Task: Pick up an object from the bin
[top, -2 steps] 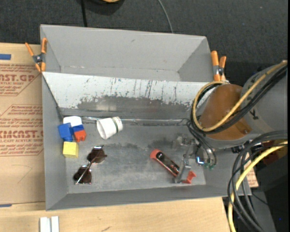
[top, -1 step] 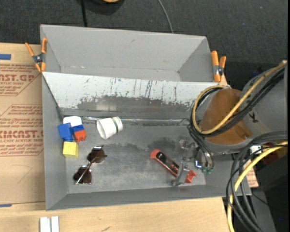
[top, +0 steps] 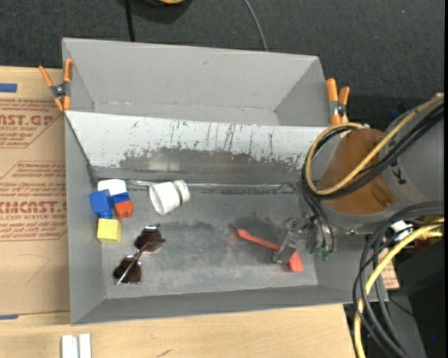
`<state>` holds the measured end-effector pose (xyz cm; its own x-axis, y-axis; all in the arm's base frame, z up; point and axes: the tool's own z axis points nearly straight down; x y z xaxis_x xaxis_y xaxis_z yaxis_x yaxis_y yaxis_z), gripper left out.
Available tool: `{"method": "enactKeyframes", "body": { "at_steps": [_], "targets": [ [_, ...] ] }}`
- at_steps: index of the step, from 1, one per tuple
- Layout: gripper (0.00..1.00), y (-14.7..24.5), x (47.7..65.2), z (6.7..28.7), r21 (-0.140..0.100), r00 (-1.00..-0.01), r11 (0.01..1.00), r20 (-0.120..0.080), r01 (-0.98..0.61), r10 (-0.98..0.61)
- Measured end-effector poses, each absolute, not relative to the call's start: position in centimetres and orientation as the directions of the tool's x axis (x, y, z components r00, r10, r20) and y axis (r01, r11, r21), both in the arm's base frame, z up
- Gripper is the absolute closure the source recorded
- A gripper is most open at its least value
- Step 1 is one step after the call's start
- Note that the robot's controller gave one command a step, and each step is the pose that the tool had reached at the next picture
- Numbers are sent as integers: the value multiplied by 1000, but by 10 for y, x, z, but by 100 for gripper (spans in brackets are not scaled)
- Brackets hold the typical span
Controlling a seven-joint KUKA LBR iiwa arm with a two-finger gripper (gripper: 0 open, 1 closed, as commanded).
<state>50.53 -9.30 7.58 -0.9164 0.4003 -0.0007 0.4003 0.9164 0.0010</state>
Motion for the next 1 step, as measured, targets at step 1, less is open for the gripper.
{"method": "enactKeyframes", "body": {
  "at_steps": [1],
  "targets": [
    [100, -93, 505, 76, 1, -916, 916, -1, 400, 400]
  ]
}}
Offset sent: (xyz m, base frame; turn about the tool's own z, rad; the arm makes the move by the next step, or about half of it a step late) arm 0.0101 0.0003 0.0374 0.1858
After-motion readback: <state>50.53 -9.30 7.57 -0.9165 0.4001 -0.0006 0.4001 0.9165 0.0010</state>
